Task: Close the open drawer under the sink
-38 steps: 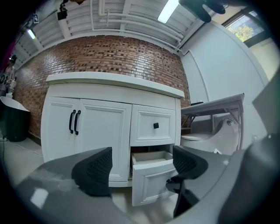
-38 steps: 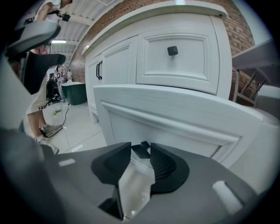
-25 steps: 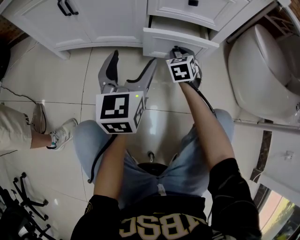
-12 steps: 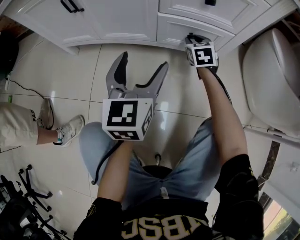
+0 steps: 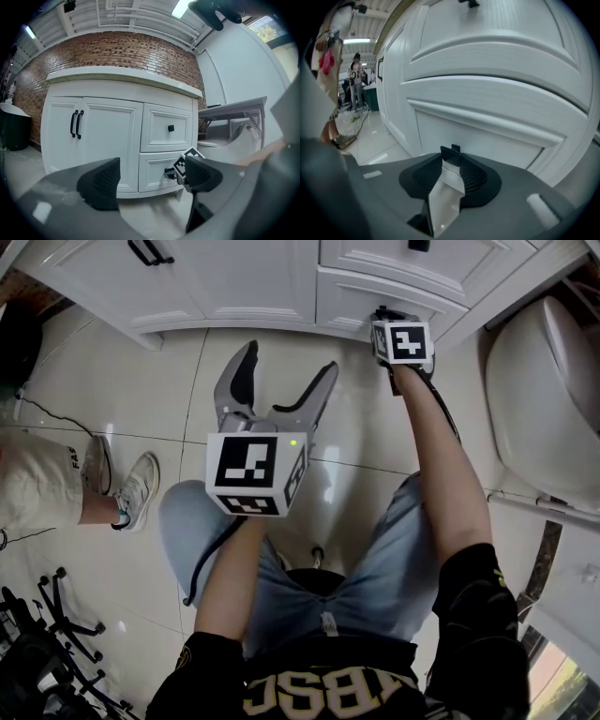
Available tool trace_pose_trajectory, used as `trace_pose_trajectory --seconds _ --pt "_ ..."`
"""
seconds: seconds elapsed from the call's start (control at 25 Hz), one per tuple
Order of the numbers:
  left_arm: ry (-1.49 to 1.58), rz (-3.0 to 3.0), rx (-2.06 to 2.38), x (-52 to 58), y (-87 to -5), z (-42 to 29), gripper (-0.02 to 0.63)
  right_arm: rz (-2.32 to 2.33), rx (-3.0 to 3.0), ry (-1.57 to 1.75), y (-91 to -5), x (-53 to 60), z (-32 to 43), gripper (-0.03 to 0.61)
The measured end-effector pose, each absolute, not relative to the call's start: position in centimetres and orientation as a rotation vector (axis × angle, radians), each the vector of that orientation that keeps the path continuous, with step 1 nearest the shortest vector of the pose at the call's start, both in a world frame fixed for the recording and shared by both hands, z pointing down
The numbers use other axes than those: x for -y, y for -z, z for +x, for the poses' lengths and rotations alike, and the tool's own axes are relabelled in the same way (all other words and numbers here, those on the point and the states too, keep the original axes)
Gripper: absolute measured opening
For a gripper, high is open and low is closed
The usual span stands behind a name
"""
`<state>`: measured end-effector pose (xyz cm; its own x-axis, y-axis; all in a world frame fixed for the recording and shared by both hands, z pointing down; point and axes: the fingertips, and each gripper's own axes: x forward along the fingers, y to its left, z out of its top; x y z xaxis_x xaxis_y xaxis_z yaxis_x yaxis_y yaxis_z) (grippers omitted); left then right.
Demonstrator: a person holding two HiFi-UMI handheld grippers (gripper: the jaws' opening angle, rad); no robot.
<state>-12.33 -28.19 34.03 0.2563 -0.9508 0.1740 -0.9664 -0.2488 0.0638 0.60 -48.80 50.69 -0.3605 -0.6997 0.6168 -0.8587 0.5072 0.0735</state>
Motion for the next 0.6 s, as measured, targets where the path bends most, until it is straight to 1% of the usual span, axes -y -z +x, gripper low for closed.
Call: trace_pose_trajectory --seconds 0.12,0.2,0.36,0.6 --pt "-0.142 2.368 1.826 27.8 -33.4 -12.6 0.439 1.304 2.226 -0.507 -49.9 48.4 0.7 0.119" --pt "-0.13 2.373 1.835 27.5 -32.8 -12.8 0.439 1.319 2.245 -0.527 -48.8 47.8 1.0 0.125" --pt "-0.126 2.394 1.853 26.6 -31.9 -13.1 0.439 1.284 2.344 -0.419 -44.5 45.5 0.4 0.118" --pt "-0.1 2.453 1.834 24.6 -30.4 -11.8 0.439 1.221 2.455 -0.129 -38.0 39.1 -0.6 0.118"
